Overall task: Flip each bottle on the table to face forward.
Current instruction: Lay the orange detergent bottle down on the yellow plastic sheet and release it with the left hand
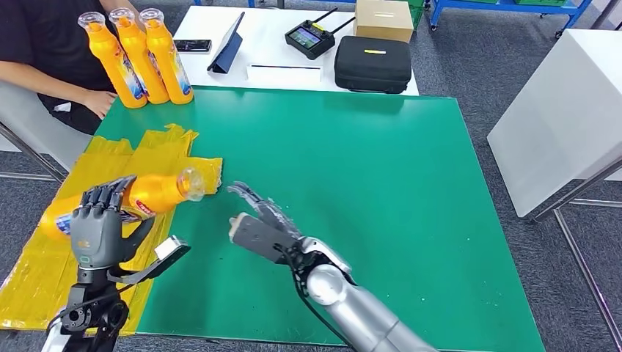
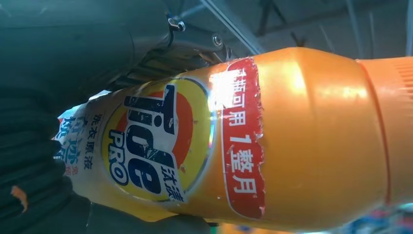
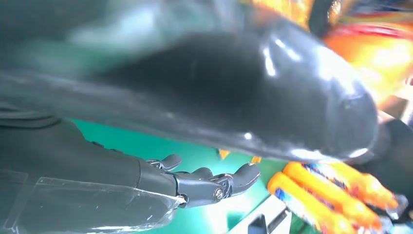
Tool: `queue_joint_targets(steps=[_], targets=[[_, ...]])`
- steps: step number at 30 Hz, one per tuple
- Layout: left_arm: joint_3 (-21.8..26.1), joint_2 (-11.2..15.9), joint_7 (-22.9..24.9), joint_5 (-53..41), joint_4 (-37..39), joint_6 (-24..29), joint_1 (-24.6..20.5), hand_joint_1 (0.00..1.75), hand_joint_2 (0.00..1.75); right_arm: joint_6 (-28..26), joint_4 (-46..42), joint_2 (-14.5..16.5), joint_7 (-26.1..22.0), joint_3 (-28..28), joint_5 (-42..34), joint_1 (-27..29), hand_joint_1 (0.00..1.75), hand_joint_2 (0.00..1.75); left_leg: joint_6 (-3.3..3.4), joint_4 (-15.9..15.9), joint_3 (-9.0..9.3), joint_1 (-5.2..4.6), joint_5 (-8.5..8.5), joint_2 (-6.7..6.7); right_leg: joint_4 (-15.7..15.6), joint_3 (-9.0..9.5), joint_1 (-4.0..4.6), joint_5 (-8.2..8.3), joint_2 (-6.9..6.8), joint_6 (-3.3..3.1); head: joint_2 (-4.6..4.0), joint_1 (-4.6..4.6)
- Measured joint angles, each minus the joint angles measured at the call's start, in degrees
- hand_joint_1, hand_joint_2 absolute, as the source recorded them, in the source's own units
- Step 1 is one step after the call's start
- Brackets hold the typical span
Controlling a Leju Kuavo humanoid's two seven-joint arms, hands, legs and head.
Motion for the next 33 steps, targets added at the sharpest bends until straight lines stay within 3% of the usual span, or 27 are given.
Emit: queue_joint_targets(steps=[1, 5, 8, 11, 15, 23, 33], targets=[[1.80, 0.07, 1.76, -5.38, 1.88, 0.01, 0.24, 1.75, 1.75, 0.26, -2.90, -1.07, 0.10, -1.03, 0.19, 1.44, 0.00, 0.00, 0.00, 0.00, -0.01, 0.00, 0.00, 0.00, 0.00, -0.01, 0.00, 0.00, 0.00, 0.00, 0.00, -0.01], [2.65, 0.30, 4.74, -8.43, 5.89, 0.02, -0.05, 1.59, 1.75, 0.49, -6.92, -2.64, -0.04, -2.58, 0.02, 3.12, 0.00, 0.00, 0.00, 0.00, -0.01, 0.00, 0.00, 0.01, -0.01, -0.03, 0.00, 0.01, 0.00, 0.00, 0.00, -0.01], [-0.25, 1.53, 11.39, -11.24, 12.11, 0.02, -1.45, 1.54, 1.75, 0.44, -9.78, -4.06, -0.77, -3.54, -1.09, 4.23, 0.00, 0.00, 0.00, 0.00, 0.00, 0.00, 0.01, 0.01, -0.01, -0.02, 0.00, 0.01, -0.01, 0.00, 0.00, -0.01], [-3.88, 2.77, 13.65, -11.54, 18.17, 0.02, -2.54, 1.54, 1.75, 0.38, -12.00, -5.54, -1.33, -4.46, -2.01, 5.33, 0.00, 0.00, 0.00, 0.00, -0.01, -0.01, 0.01, 0.03, -0.01, -0.02, -0.01, 0.03, 0.02, -0.01, 0.00, 0.00], [-6.59, 3.29, 14.07, -11.50, 23.42, 0.04, -3.68, 0.00, 0.00, 0.38, -13.73, -6.89, -1.70, -5.17, -2.37, 6.36, 0.00, 0.00, 0.00, 0.00, -0.02, -0.01, 0.00, 0.07, -0.01, -0.04, -0.01, 0.03, 0.04, 0.00, 0.00, -0.01], [-11.53, 3.84, 16.04, -10.78, 30.49, 0.08, -7.36, 0.00, 0.00, -0.17, -15.00, -8.41, -1.70, -5.55, -2.66, 7.95, 0.00, 0.00, -0.01, -0.01, 0.03, 0.00, 0.00, 0.02, 0.00, 0.05, 0.00, 0.02, 0.03, -0.02, 0.00, -0.01], [-14.49, 5.21, 17.81, -9.94, 24.68, 0.15, -6.34, 0.00, 0.00, -1.80, -15.25, -9.72, -1.87, -5.99, -3.27, 9.27, 0.00, 0.00, 0.00, 0.00, 0.03, -0.01, 0.01, 0.01, 0.01, 0.07, 0.00, 0.03, 0.03, 0.00, 0.00, -0.01]])
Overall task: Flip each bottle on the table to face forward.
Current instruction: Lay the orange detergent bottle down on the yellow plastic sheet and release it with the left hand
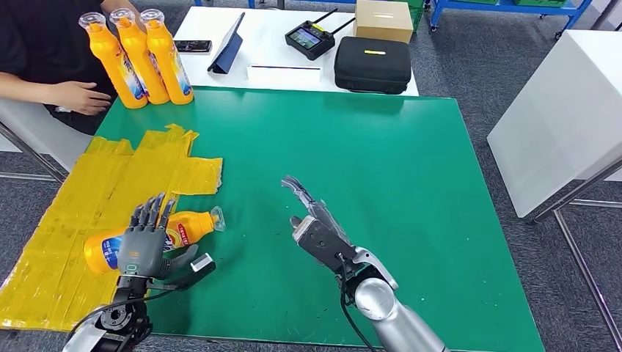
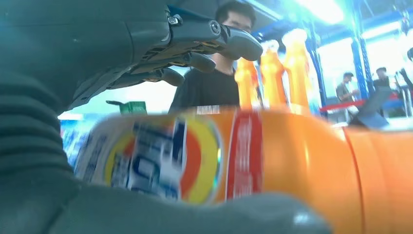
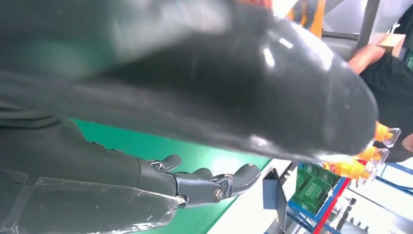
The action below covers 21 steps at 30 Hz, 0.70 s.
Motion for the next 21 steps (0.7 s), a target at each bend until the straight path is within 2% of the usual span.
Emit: queue_joint_targets(steps=[2, 4, 6, 8, 9, 10, 11, 13, 21], targets=[[0.28, 0.31, -0.59, 0.63, -3.66, 0.01, 0.92, 0.00, 0.00, -0.51, -0.01, -0.18, -0.06, -0.03, 0.15, 0.43, 0.00, 0.00, 0.00, 0.00, 0.00, 0.00, 0.00, 0.01, 0.00, -0.03, 0.00, 0.00, 0.00, 0.00, 0.00, -0.01], [2.10, -0.14, -5.30, 3.54, -9.33, 0.03, 2.11, 0.00, 0.00, -1.64, -0.15, -0.30, -0.28, -0.11, 0.68, 1.20, 0.00, 0.00, 0.00, 0.01, -0.02, 0.01, 0.00, -0.01, 0.00, -0.08, 0.00, 0.00, -0.01, 0.00, 0.00, 0.00], [7.04, -2.42, -17.39, 10.88, -15.68, 0.04, 2.68, 0.00, 0.00, -3.39, -0.67, -0.32, -1.15, -0.34, 1.39, 2.30, 0.00, 0.00, 0.00, 0.01, -0.07, 0.00, 0.00, -0.01, 0.00, -0.11, -0.01, 0.00, -0.01, 0.00, 0.00, 0.01], [14.00, -5.66, -32.12, 23.75, -22.17, 0.04, 2.94, 0.00, 0.00, -5.43, -1.66, -0.41, -3.02, -0.73, 1.80, 3.71, 0.00, 0.00, -0.01, 0.01, -0.10, -0.01, -0.02, 0.08, 0.00, -0.11, -0.01, 0.00, 0.05, 0.00, 0.00, 0.02], [16.97, -6.80, -36.93, 31.00, -25.37, 0.04, 3.22, 0.00, 0.00, -6.35, -2.26, -0.54, -4.14, -0.98, 1.87, 4.55, 0.00, 0.00, -0.01, 0.01, -0.09, -0.01, -0.04, 0.15, 0.00, -0.12, -0.01, 0.01, 0.09, 0.00, 0.00, 0.01], [19.21, -7.70, -39.65, 37.79, -28.41, 0.03, 3.54, 0.00, 0.00, -7.12, -2.83, -0.72, -5.17, -1.23, 1.96, 5.38, 0.00, 0.00, -0.02, 0.01, -0.09, -0.02, -0.05, 0.20, 0.00, -0.13, -0.01, 0.01, 0.13, 0.00, 0.00, -0.01], [20.74, -8.20, -40.61, 43.13, -31.01, 0.02, 3.87, 0.00, 0.00, -7.67, -3.31, -0.94, -5.94, -1.46, 2.03, 6.13, 0.00, 0.00, -0.03, 0.01, -0.08, -0.01, -0.06, 0.21, 0.00, -0.13, 0.00, 0.00, 0.14, -0.01, 0.00, -0.02], [22.62, -8.90, -40.50, 47.71, -34.98, -0.01, 4.54, 0.00, 0.00, -8.09, -4.04, -1.34, -6.60, -1.79, 2.13, 7.12, 0.00, 0.00, -0.03, 0.00, -0.08, 0.01, -0.06, 0.15, 0.00, -0.13, 0.03, -0.03, 0.09, -0.01, 0.00, -0.02], [25.68, -10.64, -40.46, 48.16, -42.90, -0.06, 6.14, 0.00, 0.00, -8.29, -5.60, -1.99, -6.92, -2.17, 2.22, 8.64, 0.00, 0.00, -0.03, -0.01, -0.07, 0.02, -0.02, 0.11, 0.00, -0.11, 0.05, 0.05, 0.07, -0.12, 0.00, 0.01]])
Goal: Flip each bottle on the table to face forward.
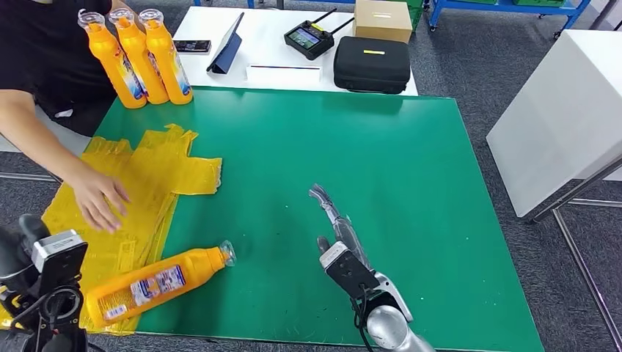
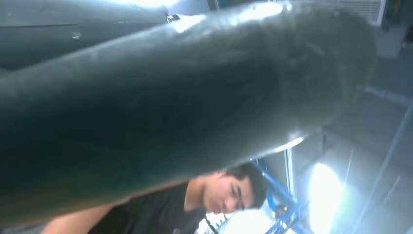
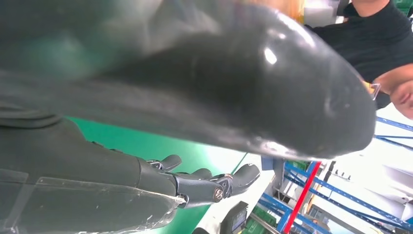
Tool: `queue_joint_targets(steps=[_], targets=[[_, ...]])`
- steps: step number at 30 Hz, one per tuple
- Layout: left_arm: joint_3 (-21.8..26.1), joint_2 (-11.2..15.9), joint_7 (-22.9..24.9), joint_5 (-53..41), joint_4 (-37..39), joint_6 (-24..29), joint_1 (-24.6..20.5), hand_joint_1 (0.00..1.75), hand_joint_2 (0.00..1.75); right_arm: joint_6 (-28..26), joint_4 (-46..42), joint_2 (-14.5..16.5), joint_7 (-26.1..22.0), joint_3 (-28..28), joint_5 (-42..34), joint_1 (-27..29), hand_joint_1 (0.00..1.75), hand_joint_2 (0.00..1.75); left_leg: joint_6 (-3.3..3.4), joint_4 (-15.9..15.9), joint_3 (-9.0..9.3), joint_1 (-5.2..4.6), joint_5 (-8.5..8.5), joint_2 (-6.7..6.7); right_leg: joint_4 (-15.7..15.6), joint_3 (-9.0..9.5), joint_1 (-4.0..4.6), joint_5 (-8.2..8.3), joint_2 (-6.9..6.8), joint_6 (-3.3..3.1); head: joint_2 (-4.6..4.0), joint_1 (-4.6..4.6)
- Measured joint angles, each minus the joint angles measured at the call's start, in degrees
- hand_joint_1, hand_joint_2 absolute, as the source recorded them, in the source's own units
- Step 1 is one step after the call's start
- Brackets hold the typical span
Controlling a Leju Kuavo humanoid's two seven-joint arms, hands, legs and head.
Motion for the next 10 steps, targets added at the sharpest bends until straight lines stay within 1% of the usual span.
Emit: queue_joint_targets(steps=[2, 4, 5, 7, 9, 10], targets=[[0.15, -0.15, 0.00, 1.23, -1.00, -0.01, 0.36, 0.00, 0.00, -0.11, -0.19, -0.11, -0.23, -0.05, 0.00, 0.17, 0.00, 0.00, 0.00, 0.00, 0.00, 0.00, 0.01, 0.00, 0.00, 0.00, 0.00, 0.01, 0.00, 0.00, 0.00, -0.01], [-0.09, -0.09, 0.02, 5.79, -2.11, -0.08, 0.97, 0.00, 0.00, -0.66, -0.52, -0.20, -0.98, -0.20, 0.00, 0.60, 0.00, 0.00, 0.00, 0.00, 0.00, 0.00, 0.01, -0.01, 0.00, 0.01, 0.00, 0.01, 0.00, 0.00, 0.00, -0.01], [-0.69, 0.16, 0.11, 10.17, -2.73, -0.25, 1.57, 0.00, 0.00, -1.17, -0.83, -0.22, -1.63, -0.31, 0.00, 1.06, 0.00, 0.00, 0.00, 0.00, 0.01, 0.00, 0.01, 0.00, 0.00, 0.00, 0.00, 0.01, 0.00, 0.00, 0.00, -0.01], [-3.23, 1.39, 0.88, 22.48, -3.97, -1.42, 3.67, 0.00, 0.00, -2.74, -1.78, -0.21, -3.43, -0.62, 0.16, 2.49, 0.00, 0.00, 0.00, 0.00, 0.01, 0.00, -0.01, 0.00, 0.00, -0.01, 0.00, 0.00, 0.01, -0.01, 0.00, -0.01], [-7.11, 3.17, 2.25, 33.85, -5.23, -4.65, 6.83, 0.00, 0.00, -5.43, -2.61, -0.03, -5.32, -0.83, 0.81, 4.03, 0.00, 0.00, -0.02, 0.00, -0.01, 0.00, -0.04, 0.01, 0.00, -0.04, 0.01, -0.03, 0.01, -0.02, 0.00, -0.01], [-8.14, 3.63, 2.73, 36.27, -5.52, -5.71, 7.66, 0.00, 0.00, -6.23, -2.76, 0.03, -5.76, -0.85, 1.06, 4.37, 0.00, 0.00, -0.03, 0.00, -0.01, 0.00, -0.04, 0.01, 0.00, -0.05, 0.01, -0.04, 0.01, -0.02, 0.00, 0.00]])
